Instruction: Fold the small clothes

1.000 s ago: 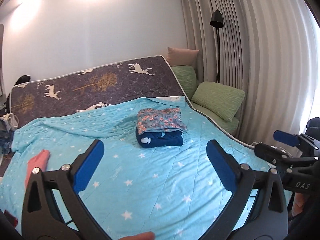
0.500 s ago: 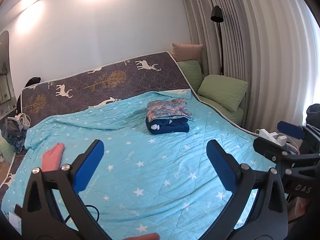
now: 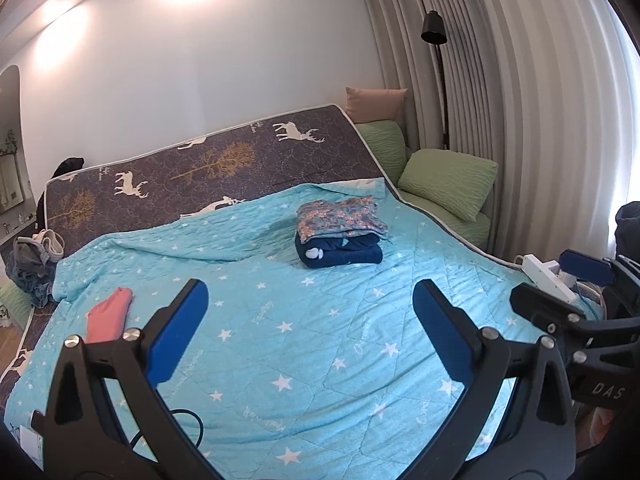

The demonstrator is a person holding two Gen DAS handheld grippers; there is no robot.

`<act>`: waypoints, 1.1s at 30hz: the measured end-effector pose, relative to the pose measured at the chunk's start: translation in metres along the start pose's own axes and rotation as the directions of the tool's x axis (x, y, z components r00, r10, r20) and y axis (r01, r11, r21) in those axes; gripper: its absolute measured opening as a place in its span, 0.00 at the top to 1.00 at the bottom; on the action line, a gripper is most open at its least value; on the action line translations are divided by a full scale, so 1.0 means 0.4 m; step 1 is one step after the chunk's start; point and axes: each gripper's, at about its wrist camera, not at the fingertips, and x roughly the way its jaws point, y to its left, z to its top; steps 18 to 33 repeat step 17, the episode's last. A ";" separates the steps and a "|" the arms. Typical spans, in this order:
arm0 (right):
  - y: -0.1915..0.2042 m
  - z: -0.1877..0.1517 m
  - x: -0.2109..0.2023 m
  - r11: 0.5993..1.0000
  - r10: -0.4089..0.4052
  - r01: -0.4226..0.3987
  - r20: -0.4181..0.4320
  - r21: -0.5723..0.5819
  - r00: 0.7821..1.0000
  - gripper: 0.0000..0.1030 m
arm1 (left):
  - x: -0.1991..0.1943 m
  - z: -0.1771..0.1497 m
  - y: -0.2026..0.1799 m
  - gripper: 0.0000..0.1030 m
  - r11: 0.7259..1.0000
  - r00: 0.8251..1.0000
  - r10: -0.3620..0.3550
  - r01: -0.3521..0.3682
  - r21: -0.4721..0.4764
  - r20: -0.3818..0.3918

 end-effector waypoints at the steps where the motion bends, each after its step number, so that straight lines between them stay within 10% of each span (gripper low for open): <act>1: 0.000 0.000 0.000 1.000 0.003 -0.003 0.000 0.000 1.000 0.18 | 0.001 -0.002 0.002 0.01 1.000 1.000 0.000 0.000 -0.003 -0.003; 33: 0.014 -0.003 0.013 1.000 0.019 -0.020 -0.005 -0.017 1.000 0.18 | 0.016 -0.006 0.014 0.01 1.000 0.999 -0.007 0.007 -0.023 -0.040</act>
